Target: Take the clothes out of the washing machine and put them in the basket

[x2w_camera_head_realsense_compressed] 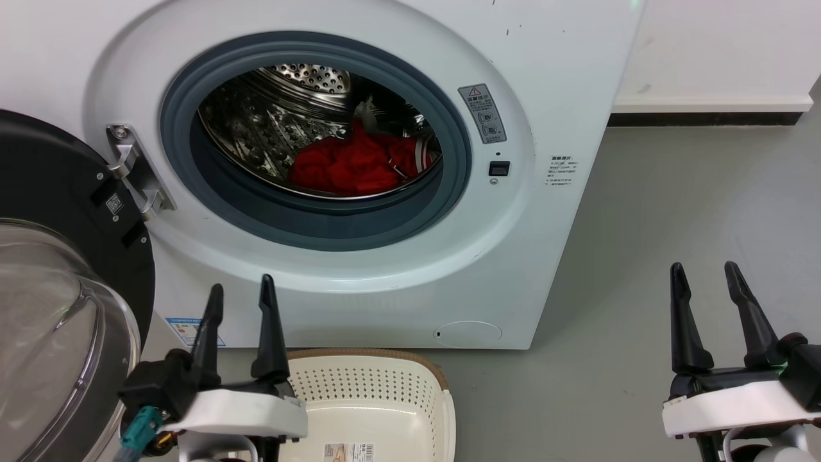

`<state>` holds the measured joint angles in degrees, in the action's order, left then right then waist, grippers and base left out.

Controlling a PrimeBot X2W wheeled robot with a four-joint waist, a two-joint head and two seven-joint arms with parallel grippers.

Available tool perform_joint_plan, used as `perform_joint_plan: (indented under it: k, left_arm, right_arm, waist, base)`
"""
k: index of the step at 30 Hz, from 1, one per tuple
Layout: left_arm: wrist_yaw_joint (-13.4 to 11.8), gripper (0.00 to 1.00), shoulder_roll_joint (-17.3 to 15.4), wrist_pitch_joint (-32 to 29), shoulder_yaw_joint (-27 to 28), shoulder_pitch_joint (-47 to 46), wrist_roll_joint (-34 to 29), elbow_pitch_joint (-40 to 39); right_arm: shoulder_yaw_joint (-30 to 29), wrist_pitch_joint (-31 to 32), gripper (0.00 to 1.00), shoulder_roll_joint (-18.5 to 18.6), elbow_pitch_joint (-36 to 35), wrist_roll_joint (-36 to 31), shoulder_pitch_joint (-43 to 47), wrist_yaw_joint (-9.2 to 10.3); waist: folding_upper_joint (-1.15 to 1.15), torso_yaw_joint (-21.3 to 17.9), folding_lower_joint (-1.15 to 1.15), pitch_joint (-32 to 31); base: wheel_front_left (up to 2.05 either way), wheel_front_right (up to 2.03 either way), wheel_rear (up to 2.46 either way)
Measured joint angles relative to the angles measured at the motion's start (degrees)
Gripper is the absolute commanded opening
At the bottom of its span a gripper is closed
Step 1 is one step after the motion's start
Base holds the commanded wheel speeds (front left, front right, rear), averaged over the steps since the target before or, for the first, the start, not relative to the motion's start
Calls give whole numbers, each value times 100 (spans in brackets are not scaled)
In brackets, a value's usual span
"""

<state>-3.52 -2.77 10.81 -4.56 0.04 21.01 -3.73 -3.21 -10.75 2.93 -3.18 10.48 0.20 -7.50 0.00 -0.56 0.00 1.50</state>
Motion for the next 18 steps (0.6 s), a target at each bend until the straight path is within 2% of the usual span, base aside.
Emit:
perform_joint_plan:
  k: [8, 12, 18]
  left_arm:
    - [97, 100, -2, 100, -35, 86, -82, 405]
    - [93, 100, -2, 149, -51, 85, -350, 444]
    - [-53, 100, -3, 212, -129, 83, -818, 389]
  right_arm:
    - [35, -107, 100, 0, 19, -375, 57, 0]
    - [55, -146, 100, 0, 15, -603, 91, 0]
    - [55, -229, 100, 0, 33, -764, 102, 0]
  waist:
    - [0, -6, 0, -7]
    - [0, -10, 0, -5]
    - [0, -19, 0, 10]
  base:
    - [0, 0, 0]
    - [0, 0, 0]
    - [0, 0, 0]
